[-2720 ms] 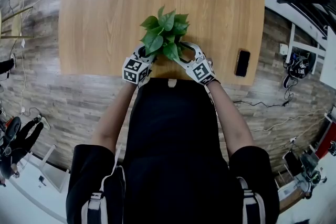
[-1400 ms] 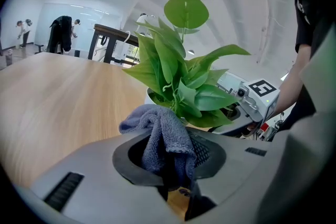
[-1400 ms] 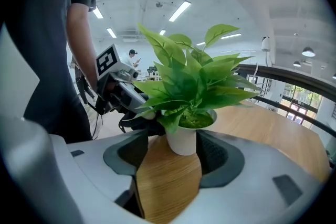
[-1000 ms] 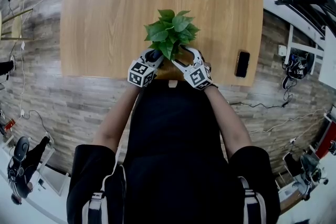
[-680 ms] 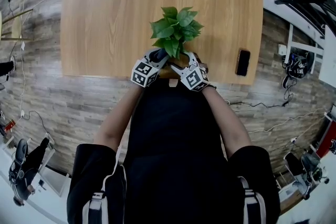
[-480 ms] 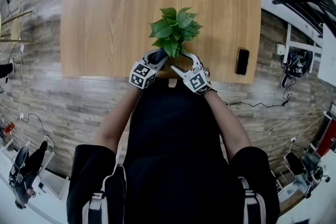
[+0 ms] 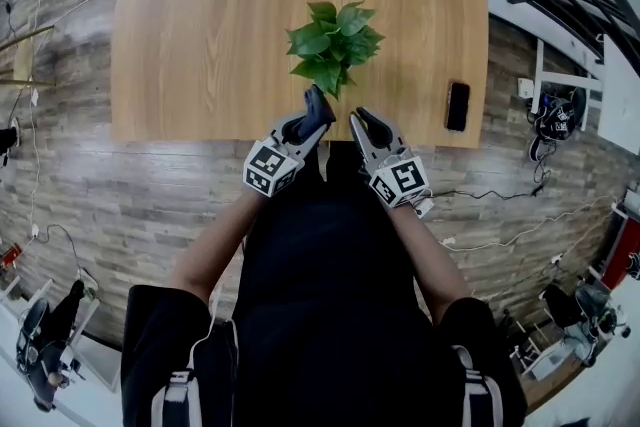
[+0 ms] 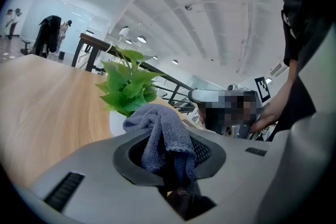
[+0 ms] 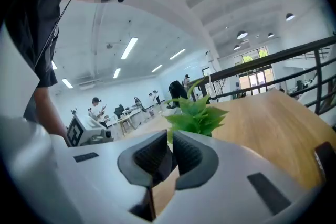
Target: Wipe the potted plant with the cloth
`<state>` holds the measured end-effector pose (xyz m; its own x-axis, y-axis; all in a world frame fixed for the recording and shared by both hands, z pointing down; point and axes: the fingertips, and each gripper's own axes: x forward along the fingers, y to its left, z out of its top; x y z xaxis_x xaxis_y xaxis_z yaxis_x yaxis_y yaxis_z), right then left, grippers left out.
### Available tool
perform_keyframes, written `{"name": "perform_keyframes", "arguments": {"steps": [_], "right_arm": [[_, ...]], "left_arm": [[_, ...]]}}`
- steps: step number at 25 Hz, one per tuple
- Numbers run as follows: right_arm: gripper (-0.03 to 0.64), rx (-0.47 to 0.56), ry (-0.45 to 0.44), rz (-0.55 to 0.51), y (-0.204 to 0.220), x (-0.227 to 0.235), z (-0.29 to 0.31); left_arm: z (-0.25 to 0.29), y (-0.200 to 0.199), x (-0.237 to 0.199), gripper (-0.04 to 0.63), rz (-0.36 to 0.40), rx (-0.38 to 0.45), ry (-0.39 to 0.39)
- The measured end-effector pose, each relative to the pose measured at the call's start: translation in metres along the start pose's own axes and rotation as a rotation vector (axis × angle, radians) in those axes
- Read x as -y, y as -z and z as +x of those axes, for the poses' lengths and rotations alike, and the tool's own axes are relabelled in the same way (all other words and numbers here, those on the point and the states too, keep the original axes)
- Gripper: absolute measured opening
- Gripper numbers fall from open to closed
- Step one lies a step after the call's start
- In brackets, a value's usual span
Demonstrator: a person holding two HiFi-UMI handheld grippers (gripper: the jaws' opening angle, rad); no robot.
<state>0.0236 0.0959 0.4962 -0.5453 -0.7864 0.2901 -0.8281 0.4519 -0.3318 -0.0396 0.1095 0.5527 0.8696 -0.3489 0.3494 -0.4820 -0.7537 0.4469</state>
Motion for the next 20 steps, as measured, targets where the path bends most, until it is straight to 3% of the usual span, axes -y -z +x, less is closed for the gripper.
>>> {"name": "perform_keyframes", "arguments": {"steps": [1, 7, 11, 12, 16, 20], "right_arm": [[0.043, 0.029, 0.014, 0.002, -0.009, -0.003, -0.009], [0.032, 0.125, 0.005, -0.075, -0.042, -0.031, -0.064], [0.031, 0.21, -0.036, -0.143, -0.066, -0.046, -0.1], [0.031, 0.218, -0.039, -0.169, -0.07, -0.049, -0.11], [0.021, 0.262, -0.056, -0.234, -0.079, -0.061, -0.155], [0.018, 0.304, -0.033, -0.285, -0.081, -0.064, -0.191]], "left_arm": [[-0.005, -0.004, 0.008, 0.115, 0.008, 0.018, 0.003], [-0.04, -0.027, 0.075, 0.115, 0.089, 0.126, 0.032], [-0.046, -0.043, 0.118, 0.115, 0.269, 0.162, -0.041], [-0.046, -0.05, 0.129, 0.115, 0.271, 0.192, -0.058], [-0.055, -0.071, 0.164, 0.115, 0.144, 0.334, -0.146], [-0.063, -0.078, 0.21, 0.115, 0.2, 0.373, -0.202]]}}
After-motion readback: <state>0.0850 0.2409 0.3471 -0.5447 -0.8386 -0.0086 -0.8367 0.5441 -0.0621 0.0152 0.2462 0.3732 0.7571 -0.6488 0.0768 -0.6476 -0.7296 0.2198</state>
